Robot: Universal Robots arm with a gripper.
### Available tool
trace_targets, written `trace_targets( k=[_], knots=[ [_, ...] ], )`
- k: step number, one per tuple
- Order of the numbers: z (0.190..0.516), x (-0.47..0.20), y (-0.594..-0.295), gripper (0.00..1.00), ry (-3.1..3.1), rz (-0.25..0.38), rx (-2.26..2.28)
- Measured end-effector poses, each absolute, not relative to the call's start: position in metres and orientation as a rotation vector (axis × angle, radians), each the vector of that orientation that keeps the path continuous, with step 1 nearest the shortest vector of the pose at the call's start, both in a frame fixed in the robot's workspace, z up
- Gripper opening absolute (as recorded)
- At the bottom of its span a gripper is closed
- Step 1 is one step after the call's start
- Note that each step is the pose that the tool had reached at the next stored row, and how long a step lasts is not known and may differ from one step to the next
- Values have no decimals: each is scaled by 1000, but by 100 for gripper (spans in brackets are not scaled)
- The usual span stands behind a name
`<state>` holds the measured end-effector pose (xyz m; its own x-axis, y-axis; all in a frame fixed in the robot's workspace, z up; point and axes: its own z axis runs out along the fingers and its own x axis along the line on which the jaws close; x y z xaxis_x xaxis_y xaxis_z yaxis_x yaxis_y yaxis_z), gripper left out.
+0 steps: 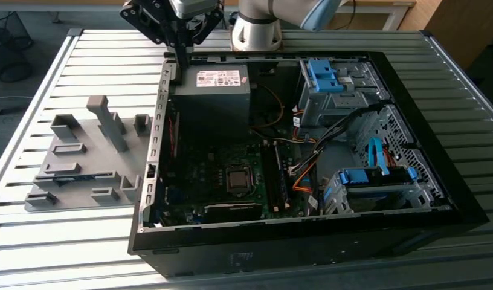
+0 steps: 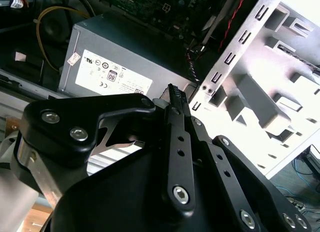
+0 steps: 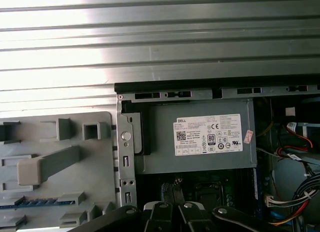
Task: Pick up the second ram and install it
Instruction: 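Reach for the second ram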
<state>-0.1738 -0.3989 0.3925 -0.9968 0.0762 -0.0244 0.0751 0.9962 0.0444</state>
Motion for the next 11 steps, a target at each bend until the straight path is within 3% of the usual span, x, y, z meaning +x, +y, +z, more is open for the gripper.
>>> trace_targets(
  k=[11],
  knots=[
    [392, -177, -399, 10, 3113, 68, 118]
  ],
)
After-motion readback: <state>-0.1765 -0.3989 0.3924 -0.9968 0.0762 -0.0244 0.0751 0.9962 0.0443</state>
